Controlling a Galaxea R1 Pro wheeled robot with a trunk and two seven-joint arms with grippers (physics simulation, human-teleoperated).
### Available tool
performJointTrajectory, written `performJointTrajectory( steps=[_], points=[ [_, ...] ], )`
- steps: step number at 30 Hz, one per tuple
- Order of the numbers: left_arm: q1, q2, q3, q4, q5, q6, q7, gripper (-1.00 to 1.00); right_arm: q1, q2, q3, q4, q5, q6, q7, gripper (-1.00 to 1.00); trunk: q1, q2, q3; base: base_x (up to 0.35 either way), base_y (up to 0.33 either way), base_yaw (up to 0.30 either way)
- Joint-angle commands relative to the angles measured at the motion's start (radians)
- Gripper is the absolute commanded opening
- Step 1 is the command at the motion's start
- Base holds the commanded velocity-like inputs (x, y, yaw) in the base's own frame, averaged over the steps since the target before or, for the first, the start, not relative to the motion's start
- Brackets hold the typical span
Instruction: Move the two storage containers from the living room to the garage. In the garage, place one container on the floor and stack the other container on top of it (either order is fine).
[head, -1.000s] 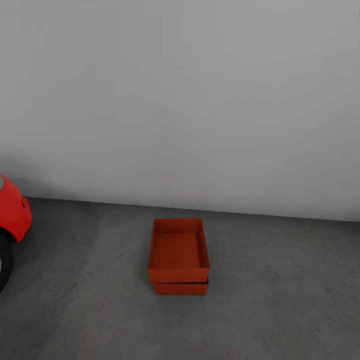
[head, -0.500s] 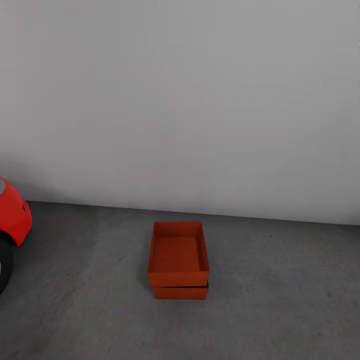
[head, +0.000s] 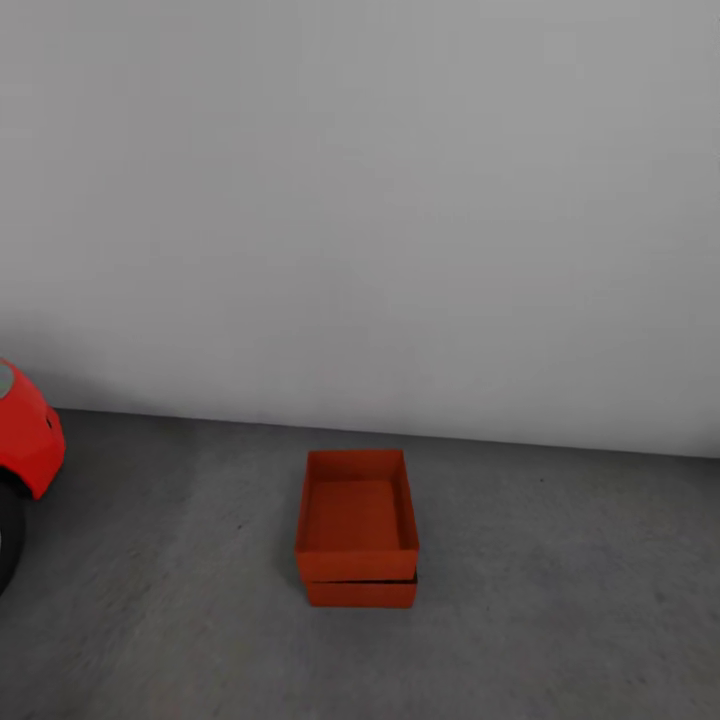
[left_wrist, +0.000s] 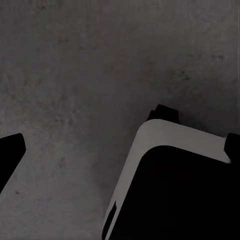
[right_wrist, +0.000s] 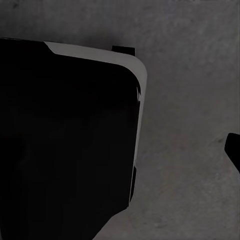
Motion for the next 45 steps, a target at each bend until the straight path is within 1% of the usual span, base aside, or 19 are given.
performJointTrajectory(
  steps=[1,45],
  points=[
    [-0.001,0.0,-0.003,0.001,0.005,-0.003,0.002,1.0,-0.001,0.0,0.004,0.003,0.003,-0.006,0.001,1.0,0.0,-0.001,0.001,0.0,0.0,0.0],
    [-0.001,0.0,-0.003,0.001,0.005,-0.003,0.002,1.0,-0.002,0.0,0.003,0.003,0.003,-0.006,0.0,1.0,0.0,-0.001,0.073,0.0,0.0,0.0]
  ],
)
